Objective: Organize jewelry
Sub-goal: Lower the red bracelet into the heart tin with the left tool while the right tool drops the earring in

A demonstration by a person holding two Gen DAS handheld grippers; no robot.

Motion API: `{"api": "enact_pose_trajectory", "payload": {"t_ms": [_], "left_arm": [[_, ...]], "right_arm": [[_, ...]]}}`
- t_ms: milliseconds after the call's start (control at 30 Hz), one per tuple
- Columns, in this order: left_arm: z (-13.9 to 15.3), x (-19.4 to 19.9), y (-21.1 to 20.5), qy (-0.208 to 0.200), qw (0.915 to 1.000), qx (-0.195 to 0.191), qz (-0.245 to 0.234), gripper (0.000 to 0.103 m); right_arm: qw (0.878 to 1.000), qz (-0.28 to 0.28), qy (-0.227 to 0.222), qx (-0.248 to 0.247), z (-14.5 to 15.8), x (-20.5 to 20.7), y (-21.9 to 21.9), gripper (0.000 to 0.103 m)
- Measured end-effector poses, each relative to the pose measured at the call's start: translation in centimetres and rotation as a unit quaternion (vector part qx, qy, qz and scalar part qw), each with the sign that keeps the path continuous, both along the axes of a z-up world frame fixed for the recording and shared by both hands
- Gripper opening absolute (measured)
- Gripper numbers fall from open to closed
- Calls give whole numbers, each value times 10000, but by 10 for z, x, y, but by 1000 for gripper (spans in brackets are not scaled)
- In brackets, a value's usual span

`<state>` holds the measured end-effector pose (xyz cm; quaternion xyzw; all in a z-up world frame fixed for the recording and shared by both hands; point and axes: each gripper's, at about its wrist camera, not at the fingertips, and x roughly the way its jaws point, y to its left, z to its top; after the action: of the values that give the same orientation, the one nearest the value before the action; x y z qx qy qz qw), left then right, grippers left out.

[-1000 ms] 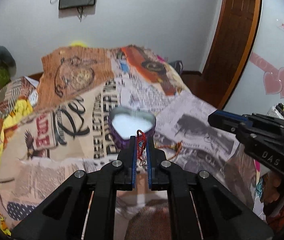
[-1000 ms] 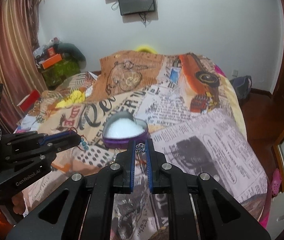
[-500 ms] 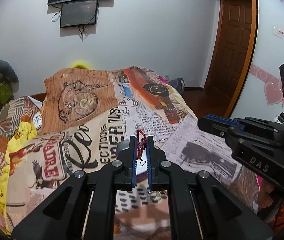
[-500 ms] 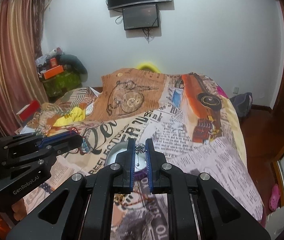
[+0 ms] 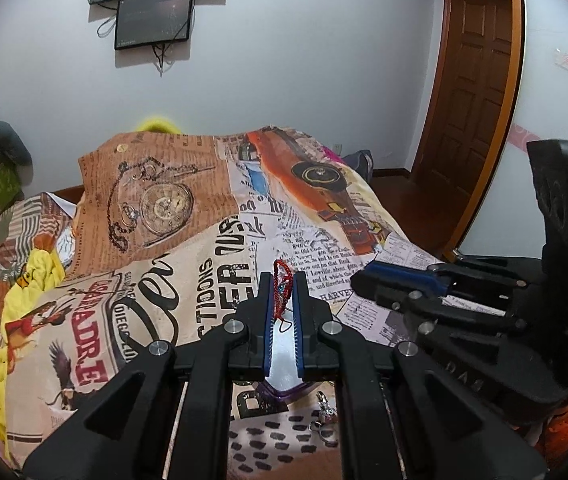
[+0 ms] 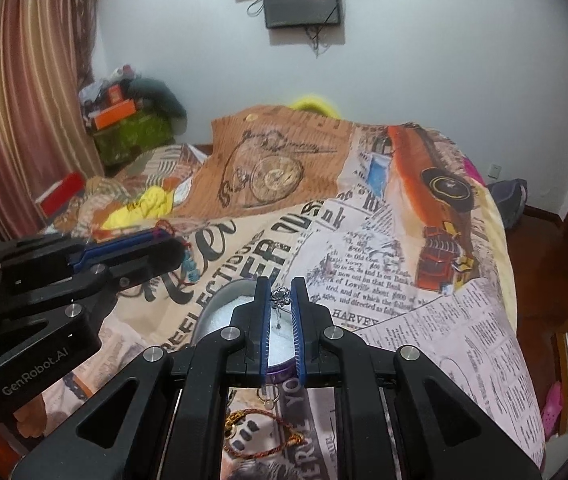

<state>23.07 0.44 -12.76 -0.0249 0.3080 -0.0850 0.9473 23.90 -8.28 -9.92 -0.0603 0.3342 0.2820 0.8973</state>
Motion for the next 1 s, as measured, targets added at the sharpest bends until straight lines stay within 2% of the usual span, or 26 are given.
{"api": "enact_pose_trajectory", "payload": {"t_ms": [533,733,1000], "left_arm": [[-57,34,-2,919,9952,57,-345,7],[-62,35,1,1044,9940,-17,-311,7],[-60,30,3,1064,9940,-21,-268,7]], "right_arm": [[9935,629,908,-277,-48,30,9,9],[9908,714,1128,-238,-56,35,10,9],[9900,810,1103,-336,-56,34,14,9]]}}
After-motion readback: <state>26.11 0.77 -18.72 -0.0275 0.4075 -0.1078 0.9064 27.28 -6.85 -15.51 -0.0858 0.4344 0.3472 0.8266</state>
